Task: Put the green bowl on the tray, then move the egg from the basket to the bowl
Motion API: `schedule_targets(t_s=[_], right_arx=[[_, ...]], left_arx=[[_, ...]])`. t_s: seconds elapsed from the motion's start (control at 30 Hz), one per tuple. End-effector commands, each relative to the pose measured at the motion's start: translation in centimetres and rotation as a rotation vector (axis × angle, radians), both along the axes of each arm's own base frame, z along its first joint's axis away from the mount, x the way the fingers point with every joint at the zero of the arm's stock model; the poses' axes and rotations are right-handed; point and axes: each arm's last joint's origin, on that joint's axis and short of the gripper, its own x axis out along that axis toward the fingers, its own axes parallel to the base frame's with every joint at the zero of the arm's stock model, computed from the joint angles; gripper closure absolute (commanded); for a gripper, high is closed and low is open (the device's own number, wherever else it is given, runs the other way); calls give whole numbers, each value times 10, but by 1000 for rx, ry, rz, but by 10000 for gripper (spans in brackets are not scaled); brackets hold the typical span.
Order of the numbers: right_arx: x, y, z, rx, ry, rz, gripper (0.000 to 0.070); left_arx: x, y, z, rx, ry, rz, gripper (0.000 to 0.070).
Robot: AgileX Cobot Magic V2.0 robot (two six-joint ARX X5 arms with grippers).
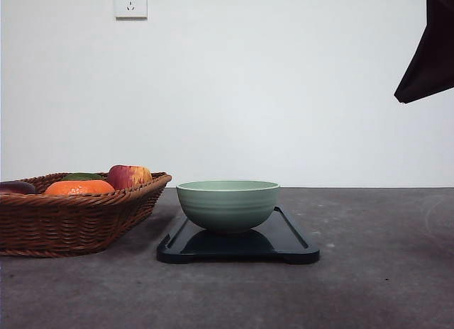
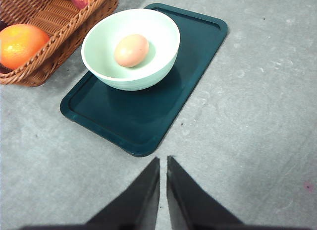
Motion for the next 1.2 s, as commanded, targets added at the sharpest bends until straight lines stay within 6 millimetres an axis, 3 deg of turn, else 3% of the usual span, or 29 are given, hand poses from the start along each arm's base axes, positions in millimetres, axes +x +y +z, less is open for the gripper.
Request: schedule_targets(t_s=[0.0, 0.9, 1.03, 1.17], right_arx=[[1, 2, 2, 12, -3, -1, 683], [1, 1, 2, -1, -11, 6, 683], [0, -4, 1, -122, -96, -16, 683], [-4, -20, -13, -156, -182, -128, 683]], left_arx=[[0, 0, -4, 0, -14, 3, 700], [0, 0, -9, 0, -19, 4, 700], [0, 0, -9, 0, -19, 4, 700], [0, 0, -9, 0, -19, 4, 700]])
